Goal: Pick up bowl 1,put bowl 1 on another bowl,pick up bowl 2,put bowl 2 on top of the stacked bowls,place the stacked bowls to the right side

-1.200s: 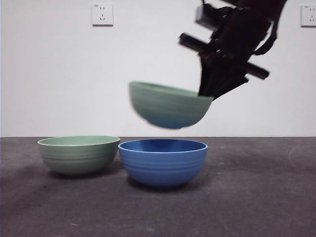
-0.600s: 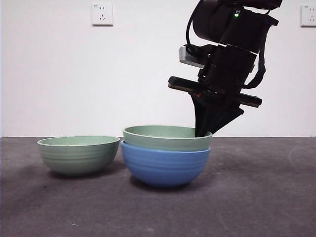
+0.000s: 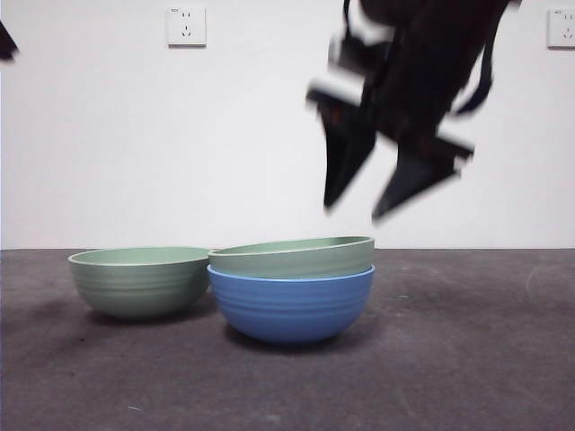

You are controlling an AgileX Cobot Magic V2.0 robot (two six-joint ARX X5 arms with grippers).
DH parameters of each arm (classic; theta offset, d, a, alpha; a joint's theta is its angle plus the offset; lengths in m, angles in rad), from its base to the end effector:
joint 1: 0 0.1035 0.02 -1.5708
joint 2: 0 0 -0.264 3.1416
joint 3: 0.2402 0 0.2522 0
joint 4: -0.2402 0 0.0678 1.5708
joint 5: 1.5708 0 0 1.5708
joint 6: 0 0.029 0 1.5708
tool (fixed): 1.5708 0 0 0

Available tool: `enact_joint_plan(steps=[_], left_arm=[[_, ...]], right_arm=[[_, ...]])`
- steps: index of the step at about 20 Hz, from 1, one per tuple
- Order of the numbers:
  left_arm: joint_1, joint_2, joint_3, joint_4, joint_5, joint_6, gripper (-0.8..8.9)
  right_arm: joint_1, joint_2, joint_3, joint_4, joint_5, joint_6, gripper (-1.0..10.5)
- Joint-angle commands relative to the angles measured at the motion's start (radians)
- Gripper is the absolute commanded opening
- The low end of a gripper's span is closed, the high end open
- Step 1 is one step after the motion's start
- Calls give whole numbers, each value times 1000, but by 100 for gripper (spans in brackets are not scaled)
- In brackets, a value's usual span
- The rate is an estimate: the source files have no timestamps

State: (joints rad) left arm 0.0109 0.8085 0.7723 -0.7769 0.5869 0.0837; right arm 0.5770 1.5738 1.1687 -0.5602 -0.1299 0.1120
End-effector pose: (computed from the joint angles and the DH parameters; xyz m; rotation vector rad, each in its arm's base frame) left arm 0.1480 -0.0144 0.2787 -0.1654 0.7629 -0.5752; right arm 0.2699 0.1802 0.2467 -0.1190 0.9931 0.5945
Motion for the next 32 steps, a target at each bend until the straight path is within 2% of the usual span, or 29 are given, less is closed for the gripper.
enact_joint_plan(steps=[1, 7, 11, 13, 15, 21, 25, 27, 32], left_arm=[[-11, 80, 2, 82, -50, -39, 532], [-117, 358, 3, 357, -240, -146, 531], [-172, 565, 81, 393, -400, -163, 530], [-188, 658, 152, 384, -433, -163, 523], [-195, 714, 199, 370, -439, -163, 438], [-196, 805, 227, 325, -459, -163, 427], [-196, 805, 227, 329, -450, -164, 124], [-200, 805, 227, 330, -449, -164, 8], [-201, 804, 231, 336, -449, -167, -8]], right_arm=[[3, -127, -2, -11, 6, -8, 289], [0, -454, -2, -116, 37, -5, 288], [0, -593, -2, -196, 36, 11, 287], [0, -637, -2, -230, 36, 12, 285], [0, -657, -2, -259, 37, 13, 285], [0, -670, -2, -293, 36, 22, 285], [0, -669, -2, -294, 45, 21, 285], [0, -669, -2, -296, 68, 21, 285], [0, -669, -2, -306, 71, 21, 285]])
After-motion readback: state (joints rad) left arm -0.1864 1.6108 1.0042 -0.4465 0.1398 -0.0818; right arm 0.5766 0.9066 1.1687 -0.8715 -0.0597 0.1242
